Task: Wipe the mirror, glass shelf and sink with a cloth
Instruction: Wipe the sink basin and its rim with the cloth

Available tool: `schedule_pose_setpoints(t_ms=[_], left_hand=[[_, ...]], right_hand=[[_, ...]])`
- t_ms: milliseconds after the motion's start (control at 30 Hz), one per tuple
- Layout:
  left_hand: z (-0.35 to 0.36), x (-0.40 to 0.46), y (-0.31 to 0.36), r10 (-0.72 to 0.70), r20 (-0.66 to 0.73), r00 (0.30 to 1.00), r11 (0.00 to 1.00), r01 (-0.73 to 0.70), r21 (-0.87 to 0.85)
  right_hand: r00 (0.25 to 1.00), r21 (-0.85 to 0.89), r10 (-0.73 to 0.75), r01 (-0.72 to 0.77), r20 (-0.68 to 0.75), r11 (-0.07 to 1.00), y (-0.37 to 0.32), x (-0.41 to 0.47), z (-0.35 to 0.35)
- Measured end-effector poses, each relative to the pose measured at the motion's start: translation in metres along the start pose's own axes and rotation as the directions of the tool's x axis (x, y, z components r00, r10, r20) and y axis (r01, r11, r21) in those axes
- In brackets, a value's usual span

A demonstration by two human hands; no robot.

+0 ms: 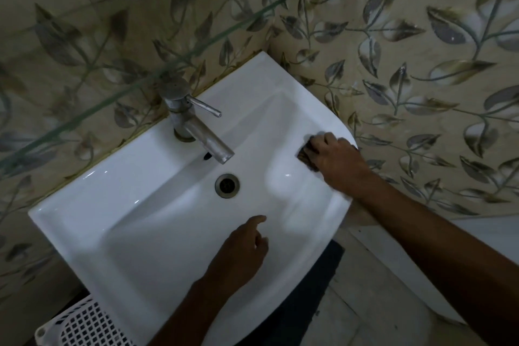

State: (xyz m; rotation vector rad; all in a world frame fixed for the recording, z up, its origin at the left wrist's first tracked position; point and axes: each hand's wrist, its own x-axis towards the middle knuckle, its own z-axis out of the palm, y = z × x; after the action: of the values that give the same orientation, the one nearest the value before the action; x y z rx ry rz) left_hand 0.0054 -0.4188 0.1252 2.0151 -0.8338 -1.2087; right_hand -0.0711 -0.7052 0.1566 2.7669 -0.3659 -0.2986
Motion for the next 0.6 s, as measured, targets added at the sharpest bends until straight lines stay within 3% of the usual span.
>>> schedule_pose_setpoints(t_ms=[167,300,367,467,533,600], left_hand=[[-0.006,-0.012,0.003,-0.023,-0.046,0.999,0.995,0.027,0.092],[-0.024,-0.037,-0.017,0.021,-0.147,0.989,0.98,0.009,0.2],[-0.034,-0.053,-0.031,0.049,-0.198,0.979,0.968,0.002,0.251],[-0.049,-0.076,-0.049,0.069,-0.301,0.951,0.95,0.03,0.311],[-0.059,-0.089,-0.059,0.104,-0.394,0.913,0.958,0.014,0.287],[-0.073,-0.103,-0.064,0.078,-0.502,0.861,0.971,0.049,0.234]], right_hand=[[0.998,0.069,-0.023,0.019,0.061,0.997,-0.044,-0.024,-0.007],[0.956,0.288,-0.128,0.048,0.263,0.956,-0.129,-0.043,-0.015],[0.917,0.514,-0.28,0.101,0.284,0.852,-0.176,-0.051,-0.021],[0.9,0.79,-0.426,0.193,0.094,0.582,-0.241,-0.053,-0.054],[0.925,0.885,-0.379,0.156,0.025,0.439,-0.282,-0.05,-0.071],[0.966,0.948,-0.243,-0.009,0.09,0.318,-0.309,-0.042,-0.078]])
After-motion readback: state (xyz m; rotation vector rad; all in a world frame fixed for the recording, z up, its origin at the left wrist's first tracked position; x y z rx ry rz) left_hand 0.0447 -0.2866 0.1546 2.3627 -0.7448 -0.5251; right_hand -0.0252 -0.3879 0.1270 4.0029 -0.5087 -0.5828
